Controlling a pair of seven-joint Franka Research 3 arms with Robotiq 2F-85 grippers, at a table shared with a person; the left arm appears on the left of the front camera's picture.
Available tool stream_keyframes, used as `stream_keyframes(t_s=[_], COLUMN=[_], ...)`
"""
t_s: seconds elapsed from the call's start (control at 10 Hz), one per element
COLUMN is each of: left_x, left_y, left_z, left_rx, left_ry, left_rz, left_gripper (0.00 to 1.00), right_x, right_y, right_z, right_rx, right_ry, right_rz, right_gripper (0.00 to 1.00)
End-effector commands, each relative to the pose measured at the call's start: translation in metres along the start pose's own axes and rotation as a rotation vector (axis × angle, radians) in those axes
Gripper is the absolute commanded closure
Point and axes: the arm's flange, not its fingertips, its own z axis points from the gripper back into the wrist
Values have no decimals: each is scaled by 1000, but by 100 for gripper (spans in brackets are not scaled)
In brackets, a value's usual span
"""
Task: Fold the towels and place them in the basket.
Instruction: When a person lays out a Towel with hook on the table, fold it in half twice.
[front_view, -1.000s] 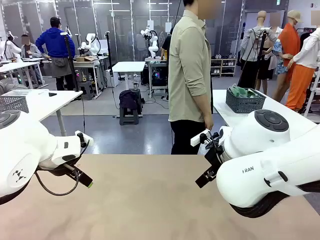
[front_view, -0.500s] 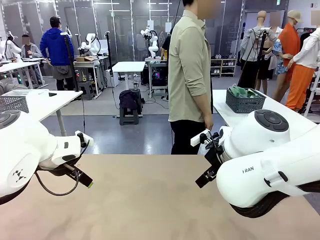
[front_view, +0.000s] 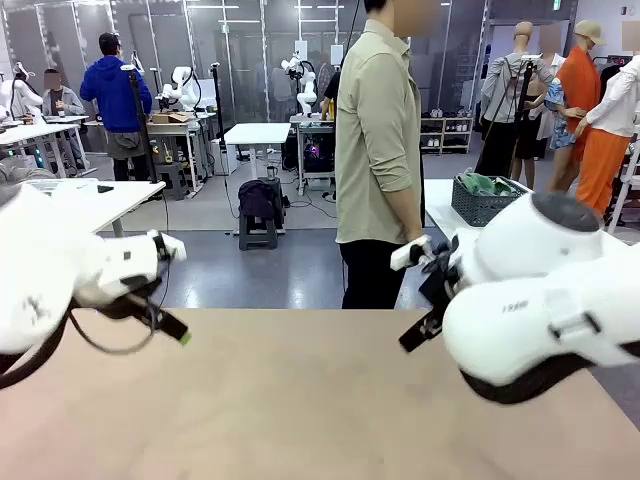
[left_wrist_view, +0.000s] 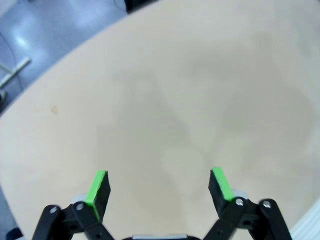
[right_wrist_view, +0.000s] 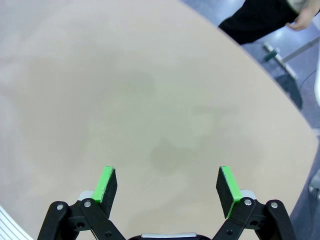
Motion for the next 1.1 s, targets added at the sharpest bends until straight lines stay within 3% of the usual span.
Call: stream_keyframes(t_s=[0.0, 0.4, 0.7, 1.0], left_x=[35, 69, 59, 40], left_y=[35, 56, 49, 43], left_z=[69, 226, 305, 375], left_rx=[-55, -31, -9, 6], left_ry=[-50, -179, -264, -301], left_rz=[5, -20, -23, -19], left_gripper=[0, 0, 0, 0], right_x=[14, 24, 16, -2], right_y=[-35, -49, -10, 3], right_z=[74, 246, 346, 408], right_rx=[60, 20, -16, -53], right_ry=[-62, -187, -187, -237], right_rz=[11, 10, -35, -34], right_gripper=[0, 0, 0, 0])
